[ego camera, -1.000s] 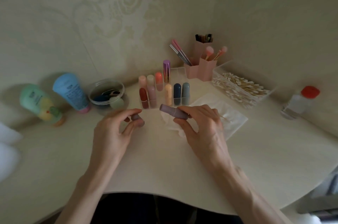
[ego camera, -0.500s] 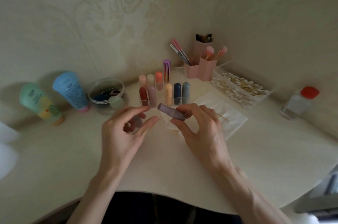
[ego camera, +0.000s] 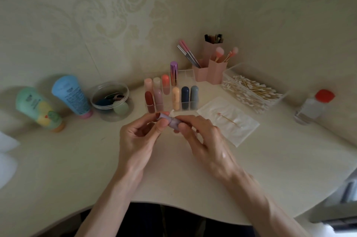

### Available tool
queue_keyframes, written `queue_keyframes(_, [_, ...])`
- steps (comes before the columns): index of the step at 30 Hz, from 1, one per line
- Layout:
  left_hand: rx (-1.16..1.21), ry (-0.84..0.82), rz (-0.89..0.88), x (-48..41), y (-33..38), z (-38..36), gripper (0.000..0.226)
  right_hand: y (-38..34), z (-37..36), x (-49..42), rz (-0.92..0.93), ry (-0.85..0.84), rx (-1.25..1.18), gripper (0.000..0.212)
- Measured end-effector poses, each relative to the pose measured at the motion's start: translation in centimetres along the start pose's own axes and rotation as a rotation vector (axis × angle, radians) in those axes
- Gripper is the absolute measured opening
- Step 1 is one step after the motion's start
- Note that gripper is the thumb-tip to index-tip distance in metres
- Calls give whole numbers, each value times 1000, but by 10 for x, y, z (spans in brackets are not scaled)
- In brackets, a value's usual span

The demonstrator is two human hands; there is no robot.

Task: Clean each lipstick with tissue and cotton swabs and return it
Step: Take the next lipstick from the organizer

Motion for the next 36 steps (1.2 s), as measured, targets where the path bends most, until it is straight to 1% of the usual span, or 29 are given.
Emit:
queue_keyframes(2, [-10, -9, 4, 2, 1, -1, 25, -1, 0, 0, -14, 40, -37, 36])
queue_keyframes(3, [-9, -8, 11, 2, 1, -1, 27, 0, 0, -1, -22, 61, -46, 34])
queue_keyframes(6, [7, 2, 34, 1, -1, 1, 28, 2, 0, -1, -19, 50, -70, 16])
queue_keyframes(9, [5, -22, 30, 0, -4, 4, 31, -4, 2, -1, 0, 42, -75, 30])
queue_keyframes(11, [-18, -47, 31, 0, -4, 5, 30, -3, 1, 0, -19, 73, -73, 32])
queue_keyframes(13, [-23, -48, 34, 1, -3, 5, 28, 0, 0, 0, -53, 86, -77, 27])
queue_keyframes(16, [24, -48, 32, 1, 3, 1, 21, 1, 0, 0, -70, 34, -79, 10])
queue_keyframes(18, [29, -62, 36, 2, 7, -1, 21, -1, 1, 0, -87, 22, -69, 24])
queue_keyframes(20, [30, -70, 39, 2, 8, -2, 18, -1, 2, 0, -95, 17, -53, 31])
queue_keyframes(25, [18, -74, 55, 2, 5, 0, 20, 1, 1, 0, -82, 6, -26, 31])
queue_keyframes(30, [77, -71, 55, 2, 2, 2, 22, -3, 1, -1, -55, 11, -63, 35])
queue_keyframes(32, [90, -111, 59, 1, 1, 2, 25, -3, 3, -2, -67, 45, -122, 30])
queue_keyframes(34, [74, -190, 66, 1, 2, -2, 29, -4, 4, -2, -77, 73, -172, 27])
queue_keyframes(36, [11, -237, 64, 3, 2, -7, 31, -5, 4, -3, -78, 74, -194, 28])
Point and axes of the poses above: each hand's wrist, its own x-axis away from the middle knuckle, its own z-axis out of the back of the hand, y = z × x, the point moved 3 cm from there along -x, towards the middle knuckle, and after that the axes turned 10 degrees about -y, right-handed, at the moved point
